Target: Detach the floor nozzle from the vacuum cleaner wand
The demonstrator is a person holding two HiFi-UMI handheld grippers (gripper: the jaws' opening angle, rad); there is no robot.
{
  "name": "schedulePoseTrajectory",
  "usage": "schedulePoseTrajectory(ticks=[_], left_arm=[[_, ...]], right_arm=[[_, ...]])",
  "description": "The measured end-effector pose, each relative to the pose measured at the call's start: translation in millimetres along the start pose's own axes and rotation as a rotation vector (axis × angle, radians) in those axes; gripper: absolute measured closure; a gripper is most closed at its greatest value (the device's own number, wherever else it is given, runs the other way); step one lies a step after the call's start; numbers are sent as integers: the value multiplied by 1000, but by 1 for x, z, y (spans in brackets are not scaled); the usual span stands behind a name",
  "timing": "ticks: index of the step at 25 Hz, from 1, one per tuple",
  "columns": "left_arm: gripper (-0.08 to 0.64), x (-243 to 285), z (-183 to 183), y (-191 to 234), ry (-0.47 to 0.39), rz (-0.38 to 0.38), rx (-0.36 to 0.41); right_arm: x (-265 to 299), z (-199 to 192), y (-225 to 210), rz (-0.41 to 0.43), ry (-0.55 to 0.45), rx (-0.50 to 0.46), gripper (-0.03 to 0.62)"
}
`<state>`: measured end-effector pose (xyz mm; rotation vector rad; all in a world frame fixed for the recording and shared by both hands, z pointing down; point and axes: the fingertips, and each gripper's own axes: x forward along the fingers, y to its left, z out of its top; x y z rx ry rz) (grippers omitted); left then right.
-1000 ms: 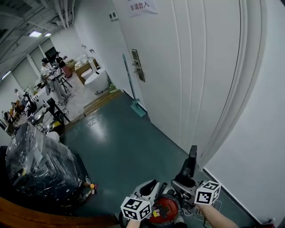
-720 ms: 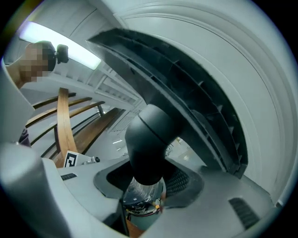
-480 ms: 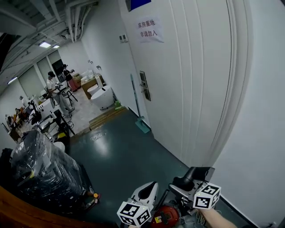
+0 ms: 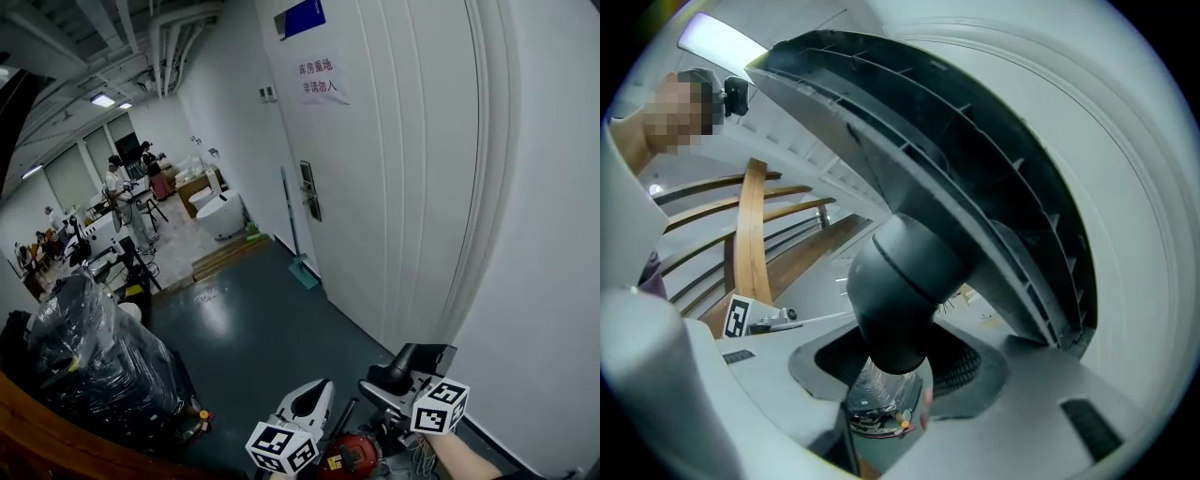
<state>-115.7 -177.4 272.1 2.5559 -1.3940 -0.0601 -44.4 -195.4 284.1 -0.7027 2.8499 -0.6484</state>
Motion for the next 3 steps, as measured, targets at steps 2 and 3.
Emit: schedulePoseTrajectory(ticks=[2,3], left_arm=[[555,-4,1,-3,-1,0,2],[555,-5,1,-4,-1,0,3]], right_arm=[[-3,2,3,-1,-4,-3,403],[-4,3,5,-2,-6,-4,403]])
